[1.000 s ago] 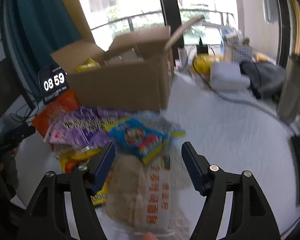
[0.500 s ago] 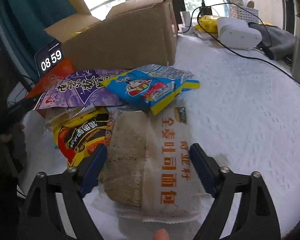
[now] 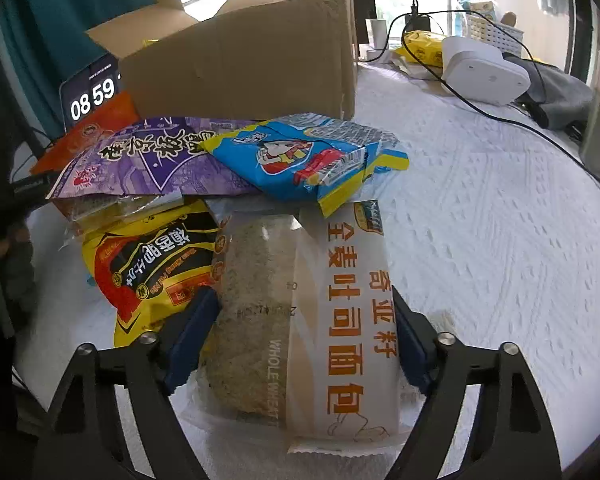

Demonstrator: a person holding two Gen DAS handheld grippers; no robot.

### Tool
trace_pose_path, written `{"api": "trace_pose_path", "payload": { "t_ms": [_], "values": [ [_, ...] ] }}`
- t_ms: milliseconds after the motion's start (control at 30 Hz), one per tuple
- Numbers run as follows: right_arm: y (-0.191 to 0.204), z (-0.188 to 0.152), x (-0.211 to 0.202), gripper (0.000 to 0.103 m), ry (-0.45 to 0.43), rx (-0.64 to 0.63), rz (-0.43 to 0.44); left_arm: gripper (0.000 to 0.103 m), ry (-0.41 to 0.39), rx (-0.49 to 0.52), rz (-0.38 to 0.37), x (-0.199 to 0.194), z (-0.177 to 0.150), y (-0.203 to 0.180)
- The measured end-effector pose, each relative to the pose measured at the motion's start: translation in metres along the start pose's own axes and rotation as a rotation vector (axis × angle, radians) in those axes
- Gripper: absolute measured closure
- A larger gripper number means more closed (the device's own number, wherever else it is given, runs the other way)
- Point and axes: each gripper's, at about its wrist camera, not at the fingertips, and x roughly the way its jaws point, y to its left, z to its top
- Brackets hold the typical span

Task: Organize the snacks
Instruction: 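Grasp the orange chip bag with the left tool while the right grasps the bread loaf bag, then carry the orange chip bag and bread loaf bag over the box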

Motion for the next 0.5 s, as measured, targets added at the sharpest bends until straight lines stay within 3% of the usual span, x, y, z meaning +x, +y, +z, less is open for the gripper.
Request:
{"api": "trace_pose_path", "payload": {
  "t_ms": [500],
  "values": [
    [0.009,-0.010,-0.045,0.026,-0.094,-0.078,0.053,0.090,-0.107,-0.028,0.024,-0.072,-0.008,-0.011]
  ]
}}
